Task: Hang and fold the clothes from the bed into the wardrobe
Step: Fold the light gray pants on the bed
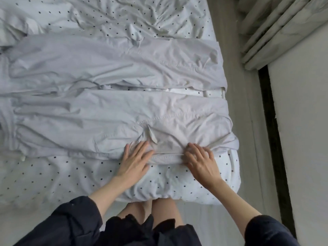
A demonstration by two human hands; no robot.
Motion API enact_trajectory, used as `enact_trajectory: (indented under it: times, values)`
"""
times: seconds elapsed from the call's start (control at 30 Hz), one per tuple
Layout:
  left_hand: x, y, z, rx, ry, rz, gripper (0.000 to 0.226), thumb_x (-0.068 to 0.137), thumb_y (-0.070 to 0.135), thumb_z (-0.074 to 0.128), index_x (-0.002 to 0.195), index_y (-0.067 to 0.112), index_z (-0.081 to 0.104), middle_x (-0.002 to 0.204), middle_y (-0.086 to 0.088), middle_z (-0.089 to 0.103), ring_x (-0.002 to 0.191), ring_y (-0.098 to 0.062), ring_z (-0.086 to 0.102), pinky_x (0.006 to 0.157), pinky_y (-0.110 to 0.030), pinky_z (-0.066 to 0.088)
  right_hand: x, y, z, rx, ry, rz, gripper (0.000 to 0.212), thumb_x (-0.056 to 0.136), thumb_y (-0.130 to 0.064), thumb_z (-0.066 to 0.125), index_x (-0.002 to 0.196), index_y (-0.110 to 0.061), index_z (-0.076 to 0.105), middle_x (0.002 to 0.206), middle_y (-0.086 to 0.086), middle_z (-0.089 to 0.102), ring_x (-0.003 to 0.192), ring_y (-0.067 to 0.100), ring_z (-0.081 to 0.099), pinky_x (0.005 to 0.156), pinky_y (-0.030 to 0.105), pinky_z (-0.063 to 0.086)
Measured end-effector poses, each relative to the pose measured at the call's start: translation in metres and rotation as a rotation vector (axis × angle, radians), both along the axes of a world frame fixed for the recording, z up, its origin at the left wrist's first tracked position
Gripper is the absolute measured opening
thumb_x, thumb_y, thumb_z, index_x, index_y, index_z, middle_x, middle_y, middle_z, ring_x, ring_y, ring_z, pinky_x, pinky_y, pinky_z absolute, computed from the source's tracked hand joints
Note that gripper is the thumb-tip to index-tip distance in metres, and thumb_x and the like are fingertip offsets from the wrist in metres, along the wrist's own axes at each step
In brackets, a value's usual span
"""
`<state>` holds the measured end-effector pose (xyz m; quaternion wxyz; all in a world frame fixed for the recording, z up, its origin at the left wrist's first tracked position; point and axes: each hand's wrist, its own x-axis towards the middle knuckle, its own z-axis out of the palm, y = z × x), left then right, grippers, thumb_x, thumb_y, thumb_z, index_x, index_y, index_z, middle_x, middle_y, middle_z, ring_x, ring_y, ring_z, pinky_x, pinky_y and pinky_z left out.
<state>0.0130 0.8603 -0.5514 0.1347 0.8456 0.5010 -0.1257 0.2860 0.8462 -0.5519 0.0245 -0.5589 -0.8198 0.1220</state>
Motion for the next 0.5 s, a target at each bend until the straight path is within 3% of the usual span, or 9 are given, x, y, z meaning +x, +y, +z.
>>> enact_trajectory:
  times: [0.1, 0.2, 0.33, 0.4, 0.5]
  values:
    - [-0.027, -0.009, -0.002, 0.134, -0.021, 0.093, 0.057, 0.053, -0.001, 0.080, 0.105, 0.012, 0.060, 0.112, -0.012, 0.059, 0.106, -0.030, 0.053, 0.096, -0.049, 0.037, -0.005, 0.002, 0.007, 0.046, -0.078, -0.081, 0.025, 0.066, -0.005, 0.077, 0.087, -0.009, 0.064, 0.107, 0.012, 0.063, 0.089, 0.031, 0.061, 0.072, 0.039, 0.044]
    - [-0.046, -0.005, 0.009, 0.258, 0.002, 0.164, 0.042, 0.058, -0.002, 0.076, 0.095, 0.012, 0.064, 0.098, -0.012, 0.055, 0.089, -0.031, 0.049, 0.076, -0.045, 0.042, -0.017, 0.003, 0.018, 0.018, -0.195, -0.103, 0.036, 0.056, -0.012, 0.085, 0.086, -0.006, 0.067, 0.092, 0.010, 0.063, 0.080, 0.031, 0.062, 0.069, 0.040, 0.048]
    - [-0.067, 0.001, 0.016, 0.333, 0.074, 0.220, 0.064, 0.051, -0.001, 0.075, 0.110, 0.019, 0.061, 0.103, -0.014, 0.055, 0.091, -0.030, 0.045, 0.077, -0.044, 0.041, -0.036, -0.002, 0.026, -0.051, -0.258, -0.112, 0.046, 0.051, -0.026, 0.090, 0.085, -0.006, 0.067, 0.089, 0.010, 0.063, 0.082, 0.031, 0.063, 0.073, 0.045, 0.051]
    - [-0.081, 0.003, 0.020, 0.383, 0.109, 0.272, 0.068, 0.057, -0.001, 0.069, 0.119, 0.019, 0.051, 0.114, -0.017, 0.052, 0.100, -0.033, 0.046, 0.085, -0.048, 0.041, -0.051, -0.002, 0.031, -0.038, -0.281, -0.084, 0.049, 0.050, -0.027, 0.091, 0.088, -0.008, 0.067, 0.090, 0.010, 0.063, 0.084, 0.031, 0.063, 0.076, 0.047, 0.051]
    - [-0.104, 0.003, 0.024, 0.330, 0.262, 0.315, 0.074, 0.060, 0.005, 0.071, 0.128, 0.023, 0.046, 0.131, -0.017, 0.039, 0.118, -0.035, 0.038, 0.102, -0.056, 0.028, -0.075, 0.007, 0.032, -0.026, -0.318, -0.060, 0.044, 0.048, -0.028, 0.091, 0.082, -0.010, 0.070, 0.091, 0.011, 0.062, 0.083, 0.031, 0.062, 0.074, 0.046, 0.051]
